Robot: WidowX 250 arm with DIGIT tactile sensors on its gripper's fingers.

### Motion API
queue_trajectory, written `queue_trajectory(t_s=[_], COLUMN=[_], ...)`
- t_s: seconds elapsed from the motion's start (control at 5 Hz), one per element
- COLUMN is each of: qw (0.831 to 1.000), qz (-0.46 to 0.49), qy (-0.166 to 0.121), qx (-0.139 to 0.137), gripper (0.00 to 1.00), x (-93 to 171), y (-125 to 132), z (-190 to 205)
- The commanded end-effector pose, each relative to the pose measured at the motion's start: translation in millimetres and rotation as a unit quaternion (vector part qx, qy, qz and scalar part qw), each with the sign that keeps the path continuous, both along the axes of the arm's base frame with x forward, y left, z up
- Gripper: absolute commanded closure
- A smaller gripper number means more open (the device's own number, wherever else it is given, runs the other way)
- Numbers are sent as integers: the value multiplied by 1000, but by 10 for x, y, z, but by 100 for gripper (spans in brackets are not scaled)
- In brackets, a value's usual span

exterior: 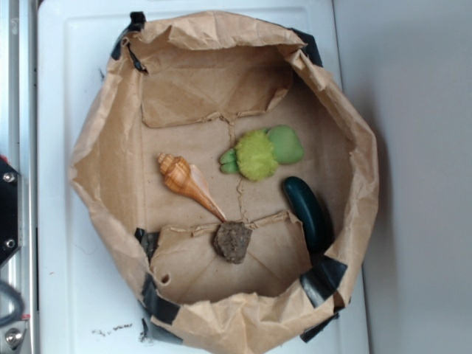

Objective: Grab the green animal.

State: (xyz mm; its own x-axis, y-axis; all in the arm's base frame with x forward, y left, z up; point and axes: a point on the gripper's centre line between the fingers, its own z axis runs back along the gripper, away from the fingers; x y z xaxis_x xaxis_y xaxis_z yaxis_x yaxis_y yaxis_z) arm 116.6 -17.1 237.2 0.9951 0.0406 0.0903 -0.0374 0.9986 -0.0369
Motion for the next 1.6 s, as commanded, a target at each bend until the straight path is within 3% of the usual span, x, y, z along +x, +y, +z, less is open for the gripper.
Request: queue_trajectory(t_s=[0.0,0.2,0.4,0.6,1.0,1.4], qw=[1000,999,999,998,998,992], qz=[0,0,-15,-27,-27,-51], qy=[0,-50,-39,-58,-58,-101], qx=[0,-1,-11,7,7,57], gripper=[0,0,0,0,0,0], x=[0,500,998,1495,1495,1556], y=[0,-10,-41,10,10,17], z=[0,-94,-313,-330,-330,-1261])
